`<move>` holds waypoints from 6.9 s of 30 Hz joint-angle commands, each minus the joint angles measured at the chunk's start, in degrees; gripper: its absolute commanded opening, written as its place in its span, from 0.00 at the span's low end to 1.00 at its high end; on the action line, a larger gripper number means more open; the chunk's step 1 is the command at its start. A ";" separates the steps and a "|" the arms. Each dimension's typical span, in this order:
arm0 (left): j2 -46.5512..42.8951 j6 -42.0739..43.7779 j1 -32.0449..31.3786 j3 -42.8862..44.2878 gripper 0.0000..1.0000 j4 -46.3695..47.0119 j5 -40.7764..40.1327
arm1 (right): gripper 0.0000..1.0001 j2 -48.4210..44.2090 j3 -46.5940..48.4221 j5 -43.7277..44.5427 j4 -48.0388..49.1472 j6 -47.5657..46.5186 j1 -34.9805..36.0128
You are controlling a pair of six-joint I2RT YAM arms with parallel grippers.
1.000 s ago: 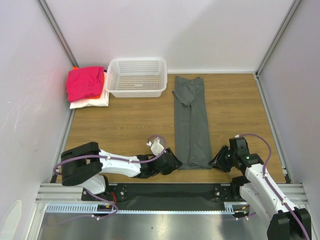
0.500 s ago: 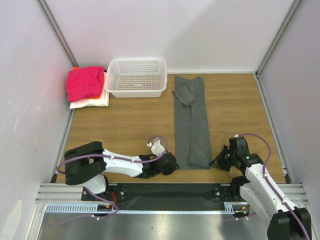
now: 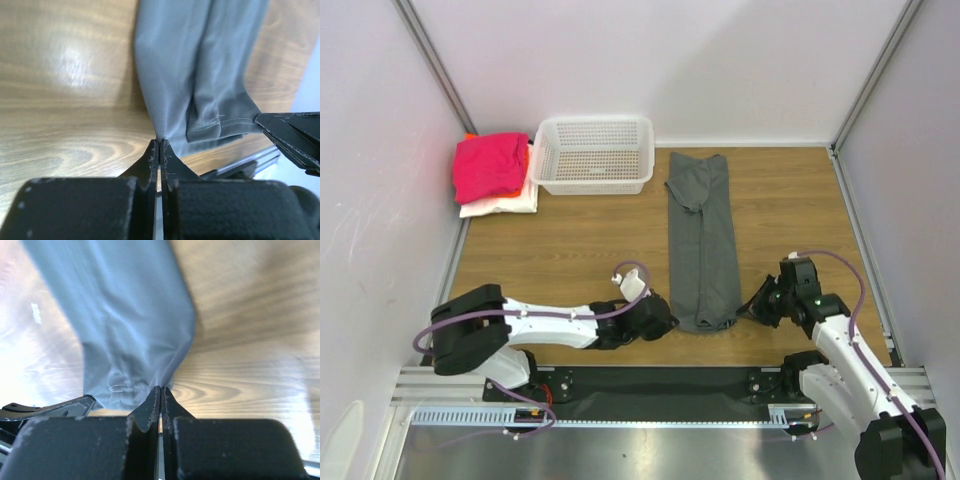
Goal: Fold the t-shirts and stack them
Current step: Fold the tshirt
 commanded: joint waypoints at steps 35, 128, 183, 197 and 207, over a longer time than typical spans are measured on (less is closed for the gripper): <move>18.65 23.32 32.04 34.39 0.00 -2.74 14.20 | 0.00 53.81 49.41 -6.43 12.98 -9.24 -6.72; 18.49 35.02 36.00 38.81 0.74 4.02 20.08 | 0.69 60.59 59.11 -17.67 15.52 -14.88 -9.01; 26.02 35.20 36.88 29.12 0.99 33.64 27.91 | 1.00 58.93 60.16 -13.73 24.75 -12.15 -7.95; 38.34 30.26 35.90 37.47 0.97 34.35 22.73 | 1.00 55.58 46.96 -13.55 28.18 -12.41 -8.22; 39.23 36.15 36.35 42.92 0.98 26.89 22.29 | 1.00 52.41 46.96 -12.06 23.80 -13.99 -9.27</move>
